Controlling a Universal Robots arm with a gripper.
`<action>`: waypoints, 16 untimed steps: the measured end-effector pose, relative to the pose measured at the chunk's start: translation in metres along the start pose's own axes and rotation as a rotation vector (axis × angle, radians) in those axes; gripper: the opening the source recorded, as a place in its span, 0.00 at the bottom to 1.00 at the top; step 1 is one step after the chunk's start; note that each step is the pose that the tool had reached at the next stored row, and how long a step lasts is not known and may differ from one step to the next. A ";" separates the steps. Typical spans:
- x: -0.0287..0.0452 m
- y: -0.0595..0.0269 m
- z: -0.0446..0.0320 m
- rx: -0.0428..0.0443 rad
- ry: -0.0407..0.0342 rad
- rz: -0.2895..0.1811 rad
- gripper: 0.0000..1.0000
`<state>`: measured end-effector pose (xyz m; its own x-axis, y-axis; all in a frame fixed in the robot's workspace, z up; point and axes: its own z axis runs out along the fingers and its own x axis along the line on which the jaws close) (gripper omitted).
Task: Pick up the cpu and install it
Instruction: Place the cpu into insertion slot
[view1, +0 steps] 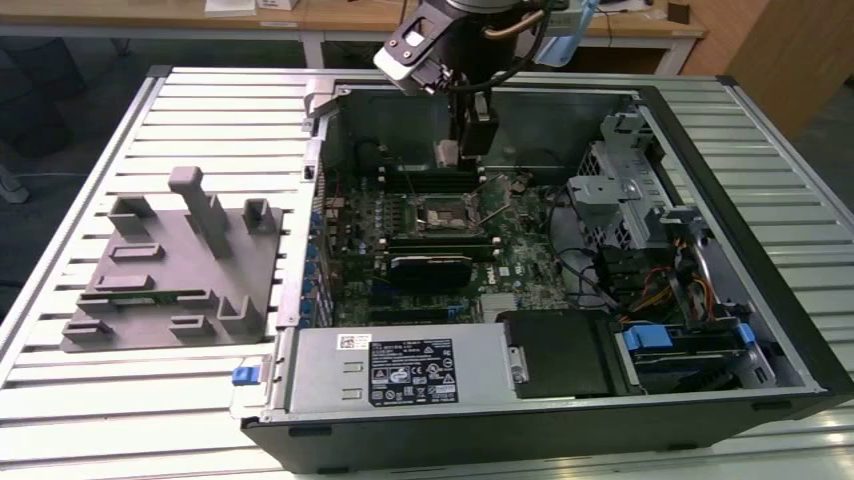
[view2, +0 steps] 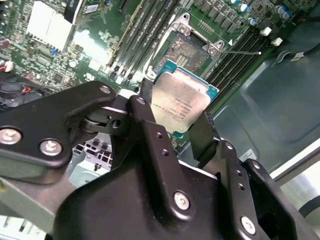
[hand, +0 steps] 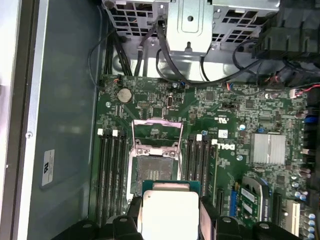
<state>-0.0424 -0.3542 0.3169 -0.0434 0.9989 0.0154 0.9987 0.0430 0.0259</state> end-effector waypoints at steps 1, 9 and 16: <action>0.0001 0.0000 0.0010 0.0000 0.0051 0.000 0.54; 0.0028 -0.0002 0.0135 -0.0050 0.0150 -0.038 0.54; 0.0098 -0.0003 0.0263 -0.0054 0.0147 -0.033 0.54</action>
<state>-0.0425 -0.3440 0.2908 -0.0771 0.9966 0.0291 0.9966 0.0762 0.0320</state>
